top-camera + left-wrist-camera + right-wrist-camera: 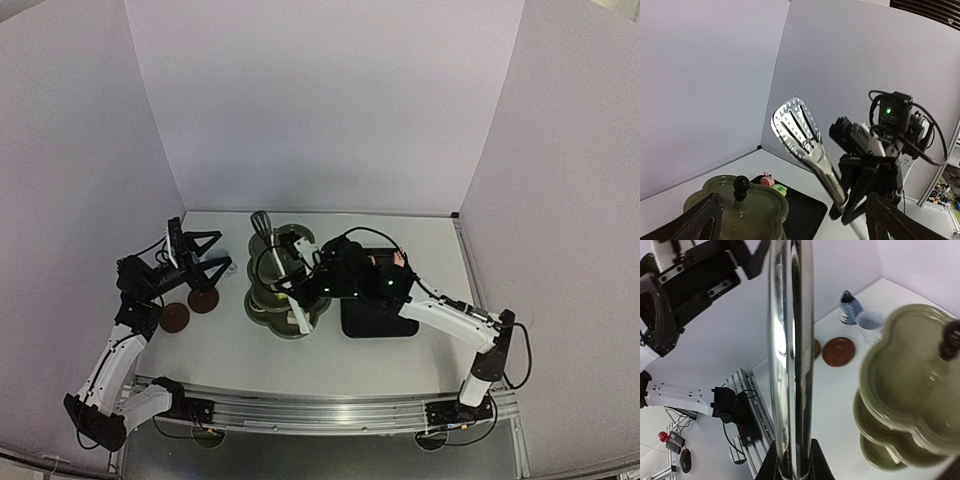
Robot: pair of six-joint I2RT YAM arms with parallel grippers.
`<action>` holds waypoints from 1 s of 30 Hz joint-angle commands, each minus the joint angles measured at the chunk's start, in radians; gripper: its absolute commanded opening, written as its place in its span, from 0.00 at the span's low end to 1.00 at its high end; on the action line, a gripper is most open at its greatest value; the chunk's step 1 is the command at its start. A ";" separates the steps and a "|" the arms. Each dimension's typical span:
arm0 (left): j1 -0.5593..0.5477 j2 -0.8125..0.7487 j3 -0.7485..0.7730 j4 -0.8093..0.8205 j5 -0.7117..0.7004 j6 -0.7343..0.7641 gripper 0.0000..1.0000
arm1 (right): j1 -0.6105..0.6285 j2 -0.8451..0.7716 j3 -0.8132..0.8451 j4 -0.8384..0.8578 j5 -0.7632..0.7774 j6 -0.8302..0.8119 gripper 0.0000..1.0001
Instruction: Serve the afternoon tea
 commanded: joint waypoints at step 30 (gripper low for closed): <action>0.002 -0.038 0.000 -0.130 -0.045 0.177 0.99 | -0.440 0.161 -0.358 -0.533 0.242 0.235 0.00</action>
